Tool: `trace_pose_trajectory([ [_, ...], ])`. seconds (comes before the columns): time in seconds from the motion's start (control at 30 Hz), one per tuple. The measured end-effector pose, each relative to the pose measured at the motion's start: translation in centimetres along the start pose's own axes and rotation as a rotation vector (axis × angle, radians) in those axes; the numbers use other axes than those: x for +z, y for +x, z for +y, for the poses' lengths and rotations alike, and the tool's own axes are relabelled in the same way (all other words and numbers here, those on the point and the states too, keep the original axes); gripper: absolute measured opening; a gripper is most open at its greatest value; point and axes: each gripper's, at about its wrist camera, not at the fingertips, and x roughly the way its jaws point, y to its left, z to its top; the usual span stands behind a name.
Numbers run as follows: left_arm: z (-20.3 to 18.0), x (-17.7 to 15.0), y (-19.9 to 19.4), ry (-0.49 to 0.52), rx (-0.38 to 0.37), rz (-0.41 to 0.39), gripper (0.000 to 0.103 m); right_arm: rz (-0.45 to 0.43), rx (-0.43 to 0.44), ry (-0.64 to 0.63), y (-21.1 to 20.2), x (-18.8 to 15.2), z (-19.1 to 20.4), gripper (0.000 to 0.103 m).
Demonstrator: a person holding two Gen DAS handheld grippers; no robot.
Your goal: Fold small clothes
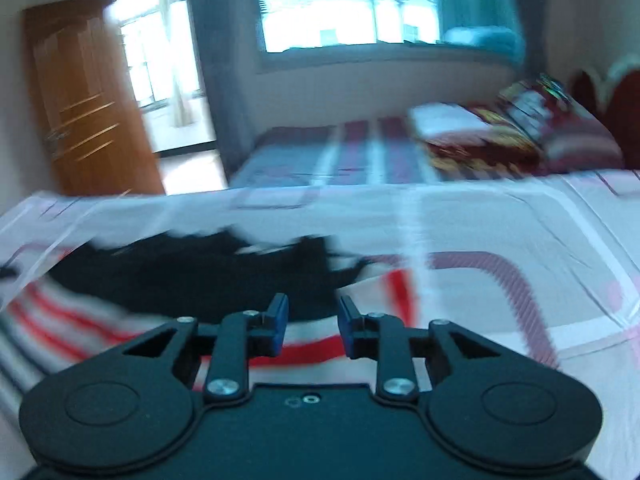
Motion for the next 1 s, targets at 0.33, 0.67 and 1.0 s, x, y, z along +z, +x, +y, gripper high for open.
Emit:
trace_pose_trajectory([
  [0.33,-8.9,-4.0,1.9,0.140,-0.018,0.102,0.060,0.055,0.022,-0.191,1.7,-3.7,10.5,0.022],
  [0.67,-0.8,-4.5,-2.5,0.093,0.091,0.089,0.056,0.070,-0.162,0.017,-4.2,-5.6,-1.5,0.014],
  [1.0,0.8,-5.1,-5.3,0.040,0.168,0.060,0.056,0.076,-0.106,0.224,-7.0,-6.4,-5.1,0.038],
])
